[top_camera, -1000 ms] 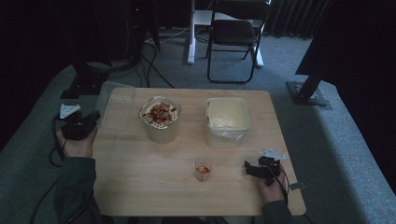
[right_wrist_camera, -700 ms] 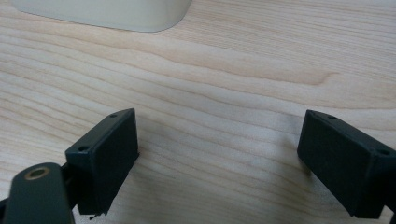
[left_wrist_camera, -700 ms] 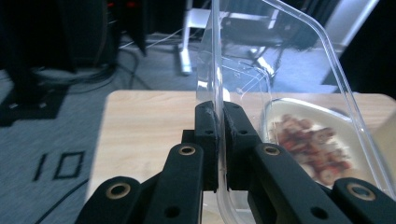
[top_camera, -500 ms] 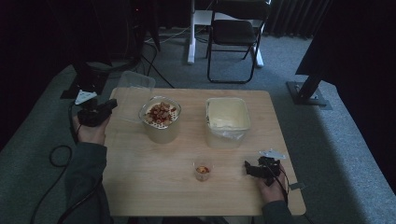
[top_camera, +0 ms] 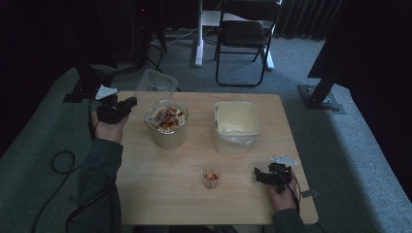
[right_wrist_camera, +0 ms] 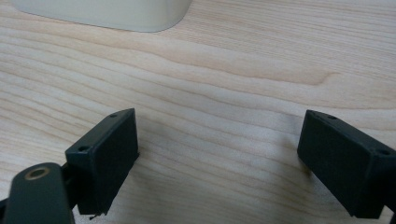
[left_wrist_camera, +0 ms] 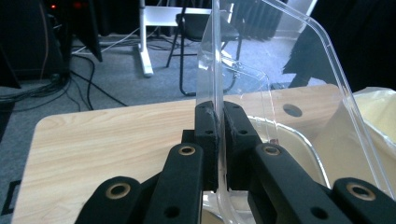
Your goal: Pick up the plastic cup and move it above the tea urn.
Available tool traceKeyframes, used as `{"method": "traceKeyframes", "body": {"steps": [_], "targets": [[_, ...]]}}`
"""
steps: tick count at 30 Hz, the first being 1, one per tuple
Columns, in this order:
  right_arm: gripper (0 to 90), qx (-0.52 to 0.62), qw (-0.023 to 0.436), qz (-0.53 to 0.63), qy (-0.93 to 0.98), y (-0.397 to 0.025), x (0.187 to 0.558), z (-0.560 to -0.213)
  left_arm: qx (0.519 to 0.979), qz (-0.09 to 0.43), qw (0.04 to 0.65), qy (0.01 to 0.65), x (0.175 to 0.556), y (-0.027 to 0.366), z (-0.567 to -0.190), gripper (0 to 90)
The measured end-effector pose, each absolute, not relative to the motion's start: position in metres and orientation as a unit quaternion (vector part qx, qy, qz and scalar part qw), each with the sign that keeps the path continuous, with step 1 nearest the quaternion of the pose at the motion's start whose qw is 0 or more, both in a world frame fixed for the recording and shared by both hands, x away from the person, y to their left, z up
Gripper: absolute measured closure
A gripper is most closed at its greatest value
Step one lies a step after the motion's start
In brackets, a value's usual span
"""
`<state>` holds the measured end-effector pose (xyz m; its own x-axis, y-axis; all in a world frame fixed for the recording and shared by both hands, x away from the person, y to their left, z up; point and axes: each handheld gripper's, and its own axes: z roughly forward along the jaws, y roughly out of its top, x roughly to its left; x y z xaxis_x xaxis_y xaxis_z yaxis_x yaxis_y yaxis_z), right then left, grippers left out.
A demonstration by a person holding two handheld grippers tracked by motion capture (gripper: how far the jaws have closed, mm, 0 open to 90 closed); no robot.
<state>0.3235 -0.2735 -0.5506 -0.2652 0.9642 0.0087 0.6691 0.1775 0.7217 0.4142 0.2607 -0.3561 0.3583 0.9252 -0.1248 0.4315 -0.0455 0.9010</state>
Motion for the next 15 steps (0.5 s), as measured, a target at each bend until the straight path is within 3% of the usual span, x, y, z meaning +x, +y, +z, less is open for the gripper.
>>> {"method": "traceKeyframes", "body": {"steps": [15], "targets": [[11.9,0.559,0.235,0.315,0.730,-0.274,0.324,-0.551,0.702,0.239,0.482,0.467,0.428,0.219,-0.347,86.2]]}}
